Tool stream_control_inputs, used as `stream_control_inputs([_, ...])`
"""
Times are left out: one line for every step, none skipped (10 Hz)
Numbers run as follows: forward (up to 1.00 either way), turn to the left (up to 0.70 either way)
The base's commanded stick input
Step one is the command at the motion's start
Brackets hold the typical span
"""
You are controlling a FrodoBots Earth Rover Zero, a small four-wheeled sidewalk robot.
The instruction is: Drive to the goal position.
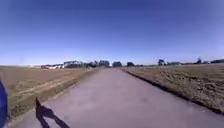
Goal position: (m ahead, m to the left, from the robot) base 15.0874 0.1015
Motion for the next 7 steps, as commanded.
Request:
stream_control_inputs([0.70, 0.00])
stream_control_inputs([0.70, 0.00])
stream_control_inputs([0.70, 0.00])
stream_control_inputs([0.70, 0.00])
stream_control_inputs([0.70, 0.00])
stream_control_inputs([0.70, 0.00])
stream_control_inputs([0.70, 0.00])
